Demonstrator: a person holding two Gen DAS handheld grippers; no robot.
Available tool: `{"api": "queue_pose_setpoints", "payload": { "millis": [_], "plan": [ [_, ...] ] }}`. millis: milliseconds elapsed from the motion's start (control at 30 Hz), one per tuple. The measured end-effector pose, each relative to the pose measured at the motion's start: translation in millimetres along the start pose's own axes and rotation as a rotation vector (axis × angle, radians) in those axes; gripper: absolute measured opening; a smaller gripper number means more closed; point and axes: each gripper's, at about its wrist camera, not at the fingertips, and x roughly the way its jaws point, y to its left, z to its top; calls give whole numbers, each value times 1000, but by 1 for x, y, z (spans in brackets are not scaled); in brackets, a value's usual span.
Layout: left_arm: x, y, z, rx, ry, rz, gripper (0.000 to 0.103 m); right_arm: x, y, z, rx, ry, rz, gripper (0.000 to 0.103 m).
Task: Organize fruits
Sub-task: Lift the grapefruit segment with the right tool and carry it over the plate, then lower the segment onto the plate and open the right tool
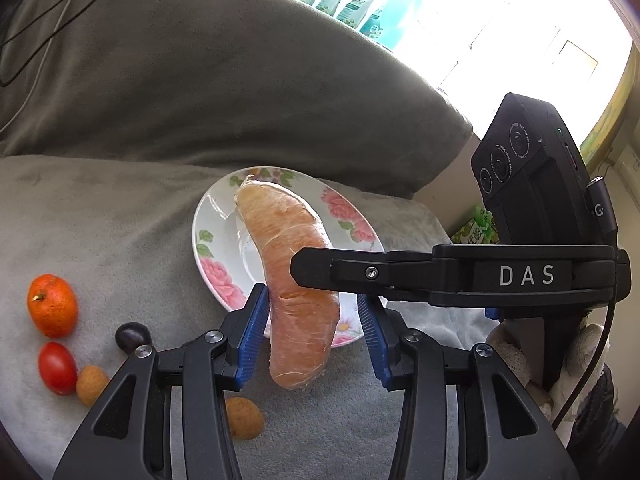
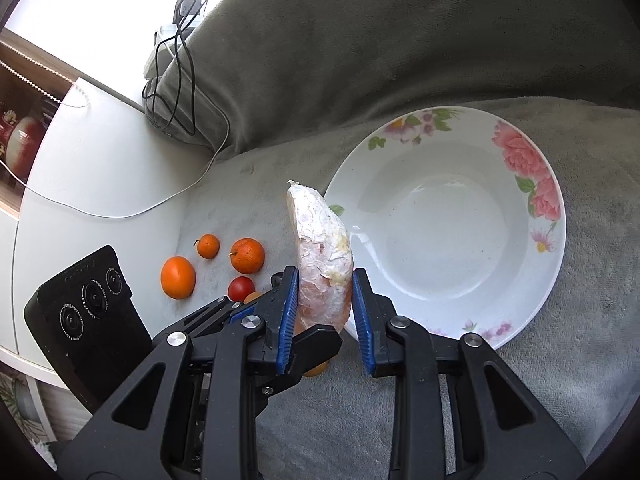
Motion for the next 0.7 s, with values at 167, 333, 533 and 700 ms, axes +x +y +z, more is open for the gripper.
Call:
{"api": "queue_pose_setpoints", "payload": {
  "millis": [167,333,533,700],
  "plan": [
    [6,-3,5,5,9,-2,43,0,-5,4,5,-7,-5,28],
    [8,-8,9,16,6,-1,43,-2,-7,8,5,-44,-68,30],
    [3,-9,9,25,-3,12,43,-13,0,9,-34,-125,-123,75],
    [-8,-10,9,33,-17,21,43,-23,9,11,-64,-165,-146,80]
  ]
}}
